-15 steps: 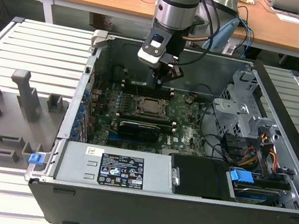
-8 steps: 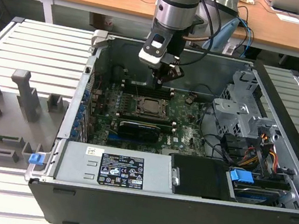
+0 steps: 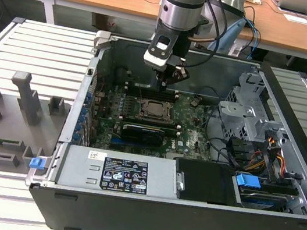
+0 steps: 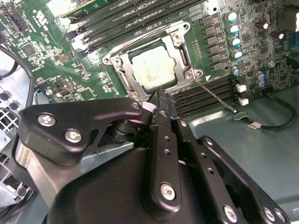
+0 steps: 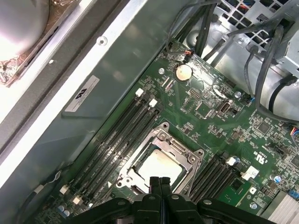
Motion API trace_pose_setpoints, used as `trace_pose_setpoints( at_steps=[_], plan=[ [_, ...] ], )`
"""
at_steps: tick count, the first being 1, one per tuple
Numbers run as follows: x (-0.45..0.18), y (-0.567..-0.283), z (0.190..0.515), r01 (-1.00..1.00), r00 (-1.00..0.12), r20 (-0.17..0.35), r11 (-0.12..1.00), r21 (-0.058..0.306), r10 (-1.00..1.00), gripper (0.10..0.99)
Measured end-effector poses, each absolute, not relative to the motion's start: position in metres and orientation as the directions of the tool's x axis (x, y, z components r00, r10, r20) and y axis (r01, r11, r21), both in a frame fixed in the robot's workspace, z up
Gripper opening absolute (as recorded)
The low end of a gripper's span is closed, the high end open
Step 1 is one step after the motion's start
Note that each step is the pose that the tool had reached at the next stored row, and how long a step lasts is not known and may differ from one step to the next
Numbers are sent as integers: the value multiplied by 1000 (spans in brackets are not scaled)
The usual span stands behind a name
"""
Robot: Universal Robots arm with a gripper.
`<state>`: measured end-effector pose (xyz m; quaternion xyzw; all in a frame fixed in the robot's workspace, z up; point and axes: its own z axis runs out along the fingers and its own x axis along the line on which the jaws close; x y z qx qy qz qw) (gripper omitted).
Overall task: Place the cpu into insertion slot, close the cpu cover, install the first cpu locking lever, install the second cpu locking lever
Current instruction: 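Install the first cpu locking lever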
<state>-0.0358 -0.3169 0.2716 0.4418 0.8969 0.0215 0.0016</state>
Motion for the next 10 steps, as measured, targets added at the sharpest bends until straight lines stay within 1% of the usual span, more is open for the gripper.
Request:
trace_pose_setpoints(
  at_steps=[10],
  plan=[
    [-36, -317, 272, 768, -640, 16, 639, 40, 768, 106]
  ],
)
